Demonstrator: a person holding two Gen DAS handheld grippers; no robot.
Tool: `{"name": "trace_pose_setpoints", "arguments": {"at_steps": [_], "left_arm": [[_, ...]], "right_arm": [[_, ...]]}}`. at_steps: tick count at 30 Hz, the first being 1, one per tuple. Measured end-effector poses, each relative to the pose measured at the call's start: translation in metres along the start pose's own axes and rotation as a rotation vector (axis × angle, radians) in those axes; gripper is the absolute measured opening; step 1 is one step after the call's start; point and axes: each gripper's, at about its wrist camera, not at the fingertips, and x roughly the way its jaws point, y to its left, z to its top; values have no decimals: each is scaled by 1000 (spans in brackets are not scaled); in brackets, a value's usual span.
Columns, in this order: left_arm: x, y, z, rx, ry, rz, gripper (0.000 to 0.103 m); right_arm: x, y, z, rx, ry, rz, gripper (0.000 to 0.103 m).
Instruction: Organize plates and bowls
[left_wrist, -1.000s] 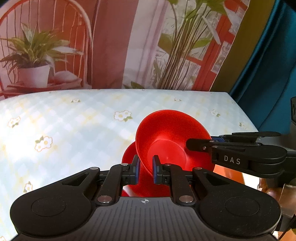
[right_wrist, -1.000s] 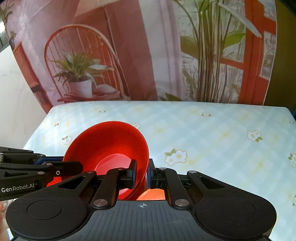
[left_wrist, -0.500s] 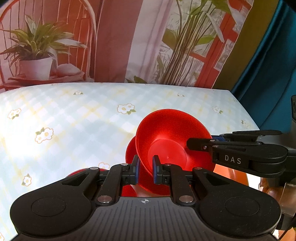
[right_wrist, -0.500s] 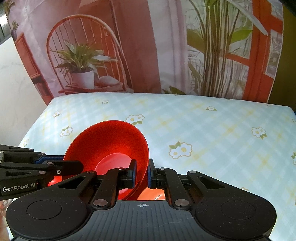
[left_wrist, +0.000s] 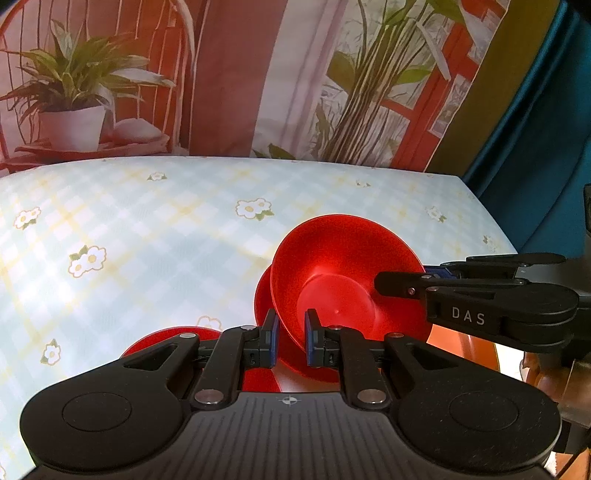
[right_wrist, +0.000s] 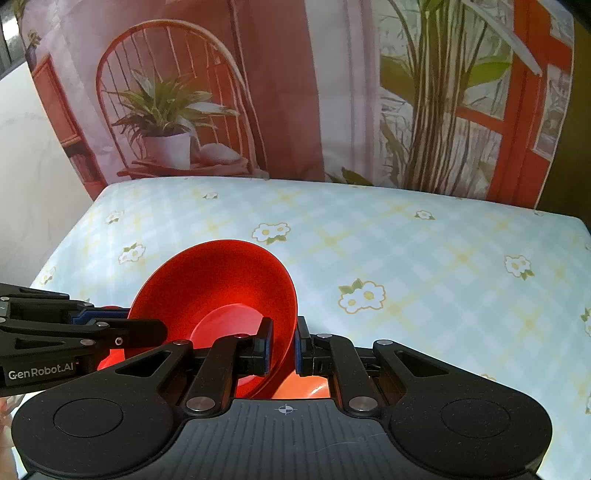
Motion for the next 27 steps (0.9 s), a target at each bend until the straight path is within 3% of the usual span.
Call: {"name": "trace_pose_setpoints", "arguments": {"at_steps": [27], "left_arm": [[8,0,4,29,-2,59,15]], "right_arm": [[11,3,-1,-58,2,-49,15]]}}
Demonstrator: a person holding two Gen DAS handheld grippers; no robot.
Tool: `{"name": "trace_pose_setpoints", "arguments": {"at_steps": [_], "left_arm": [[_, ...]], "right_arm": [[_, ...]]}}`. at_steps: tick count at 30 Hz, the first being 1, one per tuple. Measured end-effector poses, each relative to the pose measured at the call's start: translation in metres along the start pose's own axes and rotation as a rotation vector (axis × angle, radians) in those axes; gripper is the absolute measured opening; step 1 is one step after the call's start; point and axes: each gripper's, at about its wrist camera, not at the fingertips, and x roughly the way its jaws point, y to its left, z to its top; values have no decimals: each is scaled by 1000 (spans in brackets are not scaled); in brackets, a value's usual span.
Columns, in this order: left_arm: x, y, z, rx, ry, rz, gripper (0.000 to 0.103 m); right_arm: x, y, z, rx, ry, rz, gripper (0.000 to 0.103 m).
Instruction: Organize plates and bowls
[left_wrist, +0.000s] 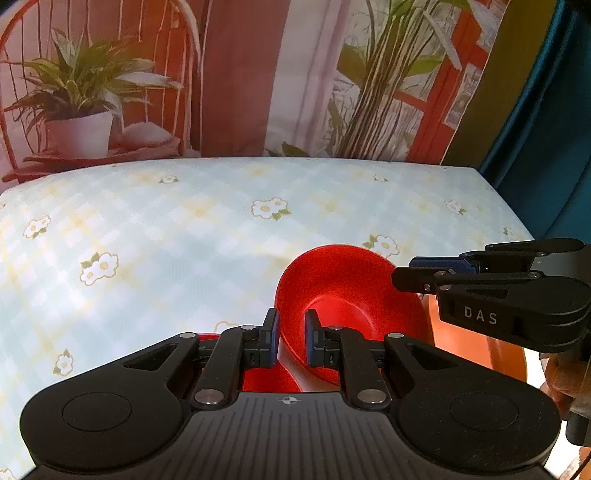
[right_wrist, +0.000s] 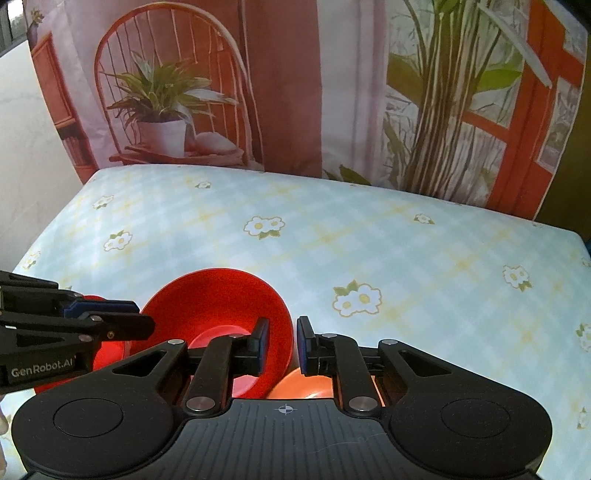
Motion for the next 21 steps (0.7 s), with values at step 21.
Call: {"name": "trace_pose_setpoints", "arguments": {"at_steps": [21], "left_arm": [[-53,19,-15,8,-75,21,15]], "right_arm": [[-37,26,-14,31,-88,39,16]]}}
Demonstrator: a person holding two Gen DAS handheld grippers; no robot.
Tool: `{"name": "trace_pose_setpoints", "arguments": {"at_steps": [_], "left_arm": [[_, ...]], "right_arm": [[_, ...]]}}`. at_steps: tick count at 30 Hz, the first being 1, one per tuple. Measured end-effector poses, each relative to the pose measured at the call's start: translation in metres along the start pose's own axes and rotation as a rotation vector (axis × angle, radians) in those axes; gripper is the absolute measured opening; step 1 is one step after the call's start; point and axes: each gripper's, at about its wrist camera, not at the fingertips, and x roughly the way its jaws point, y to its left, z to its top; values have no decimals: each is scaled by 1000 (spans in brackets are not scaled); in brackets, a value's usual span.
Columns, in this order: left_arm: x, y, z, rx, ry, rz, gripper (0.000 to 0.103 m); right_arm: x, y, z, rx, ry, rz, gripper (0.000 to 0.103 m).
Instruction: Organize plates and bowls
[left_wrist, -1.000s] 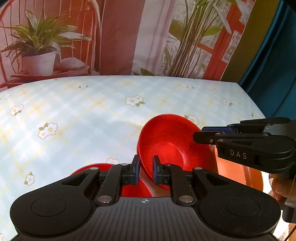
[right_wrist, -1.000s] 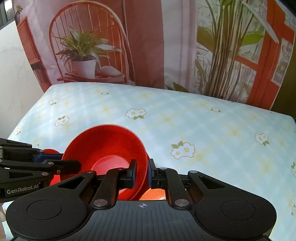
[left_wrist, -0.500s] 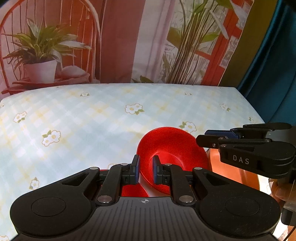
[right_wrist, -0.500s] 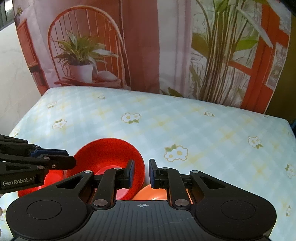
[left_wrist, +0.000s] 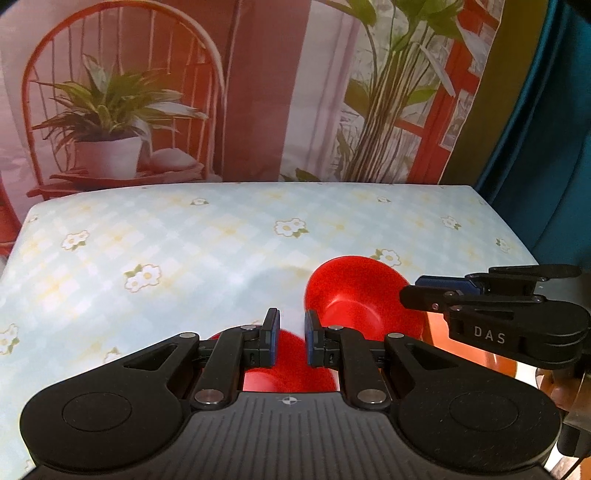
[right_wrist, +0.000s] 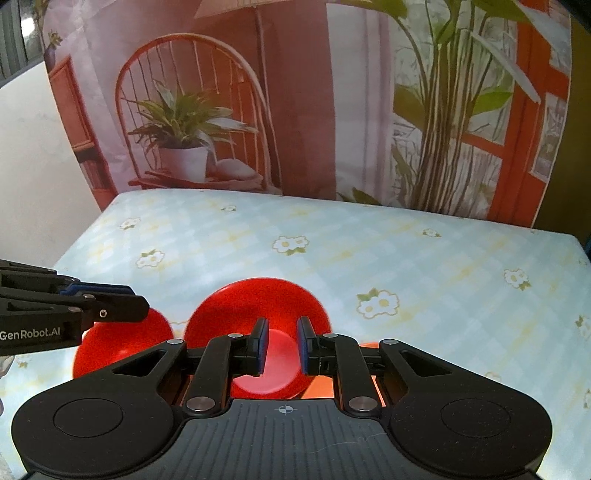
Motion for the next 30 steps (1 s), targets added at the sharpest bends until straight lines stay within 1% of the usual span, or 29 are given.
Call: {"name": "trace_pose_setpoints", "arguments": {"at_steps": [11,19,22,26,30], "left_arm": [[-24,31,-18,-22,-15,42,15],[-33,57,-35,-80,-14,58,15],[-31,63,-41,-95,1,57,15],[-25,67,-49,-112,17,37,15],[-16,68,-56,-115,44,30,15]], "right_arm": [[-10,20,-15,29,-10,19,16],[-12,35,-27,44,-5,39,16],[-9,44,-31,44,1,54,16],[-2,57,-35,36,21,69,16],[6,68,-39,30,39,82,17]]}}
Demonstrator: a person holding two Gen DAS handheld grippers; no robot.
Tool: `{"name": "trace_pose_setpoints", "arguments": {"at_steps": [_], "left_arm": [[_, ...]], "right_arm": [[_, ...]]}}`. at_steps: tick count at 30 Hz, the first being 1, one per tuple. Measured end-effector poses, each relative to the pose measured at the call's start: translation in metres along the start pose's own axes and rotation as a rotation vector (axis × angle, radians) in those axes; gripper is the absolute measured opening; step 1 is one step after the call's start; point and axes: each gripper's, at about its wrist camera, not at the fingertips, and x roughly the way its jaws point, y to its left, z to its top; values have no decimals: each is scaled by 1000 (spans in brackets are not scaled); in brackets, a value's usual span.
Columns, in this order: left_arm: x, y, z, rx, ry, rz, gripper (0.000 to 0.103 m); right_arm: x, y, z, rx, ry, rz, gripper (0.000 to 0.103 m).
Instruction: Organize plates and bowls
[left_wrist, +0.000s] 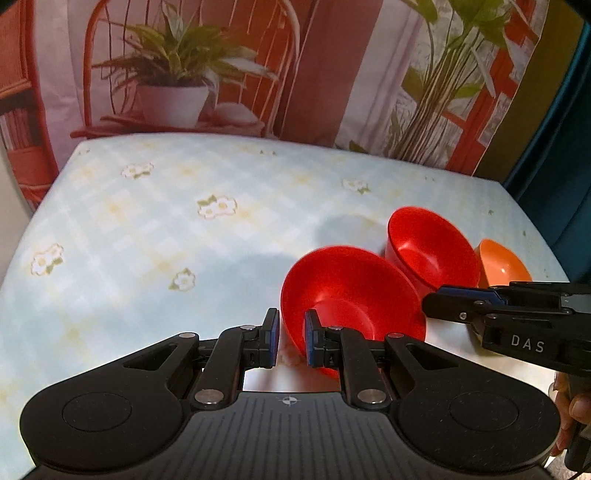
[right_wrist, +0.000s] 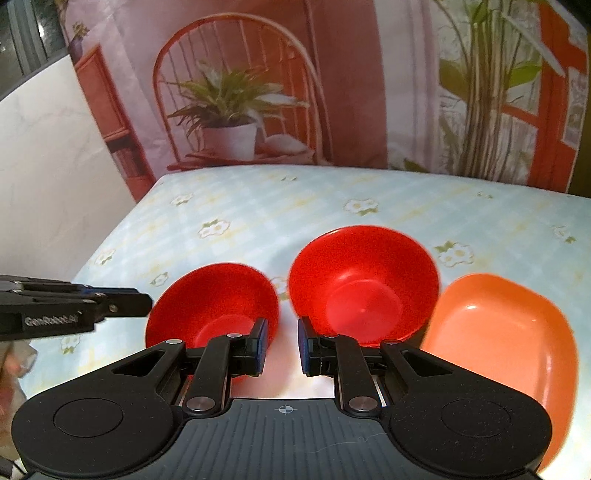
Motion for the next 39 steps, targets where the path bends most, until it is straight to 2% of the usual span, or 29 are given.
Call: {"name": "trace_pose_setpoints", "arguments": {"at_steps": [6,10,22,27,39], "left_arm": [[9,4,0,-15,14,-12,16],[15,1,-1,-13,23,-28,28],[34,-2,-7,-22,65,-59,28],[35,2,-9,-45,60,-55,19],[27,3,-9,-56,48,-51,18]], "right_arm": [[12,4,-5,23,27,11,22],[17,2,-6,37,36,16,22],[32,2,-8,47,67,43,22],[34,5,-8,40,71,53,19],[31,5,-7,39,57,59,15]]}}
